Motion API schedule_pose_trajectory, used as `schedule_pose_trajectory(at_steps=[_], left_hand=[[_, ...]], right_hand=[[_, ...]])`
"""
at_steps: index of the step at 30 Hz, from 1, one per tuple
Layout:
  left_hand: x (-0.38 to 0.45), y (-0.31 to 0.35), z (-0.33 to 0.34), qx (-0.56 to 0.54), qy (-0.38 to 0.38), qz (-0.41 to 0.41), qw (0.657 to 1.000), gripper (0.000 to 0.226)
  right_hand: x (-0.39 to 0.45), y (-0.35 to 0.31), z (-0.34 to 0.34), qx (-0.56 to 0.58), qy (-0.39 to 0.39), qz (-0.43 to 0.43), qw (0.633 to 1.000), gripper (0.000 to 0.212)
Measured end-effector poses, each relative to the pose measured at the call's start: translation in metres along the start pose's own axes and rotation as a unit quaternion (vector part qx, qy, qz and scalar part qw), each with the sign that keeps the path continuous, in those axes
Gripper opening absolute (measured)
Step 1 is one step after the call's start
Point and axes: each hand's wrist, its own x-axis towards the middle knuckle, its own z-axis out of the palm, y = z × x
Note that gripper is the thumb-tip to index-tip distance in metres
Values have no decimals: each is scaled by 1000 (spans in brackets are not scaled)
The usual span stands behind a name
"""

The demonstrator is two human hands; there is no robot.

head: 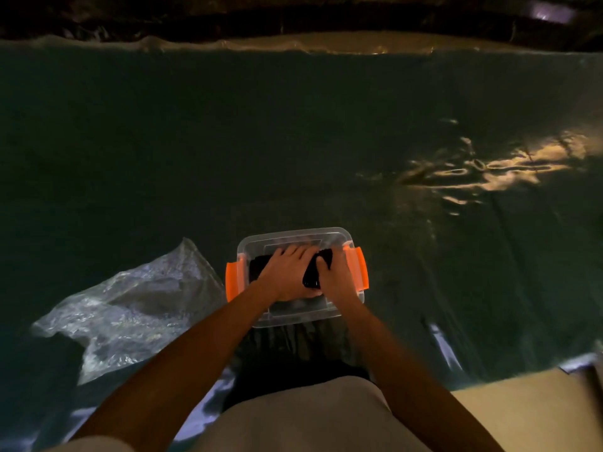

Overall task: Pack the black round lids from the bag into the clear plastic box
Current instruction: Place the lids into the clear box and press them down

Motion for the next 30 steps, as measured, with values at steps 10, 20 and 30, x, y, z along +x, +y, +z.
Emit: schedule_pose_trajectory(at_steps=[10,20,30], left_hand=[[4,11,3,17,20,-29,999,86],[7,2,-5,-9,-16,-8,1000,82],[8,6,-4,11,-43,-9,999,92]], right_hand=[[8,1,-6,-29,-30,8,999,47],[9,2,-14,-58,-22,-47,997,48],[-13,-20,-31,-30,81,-55,995,31]])
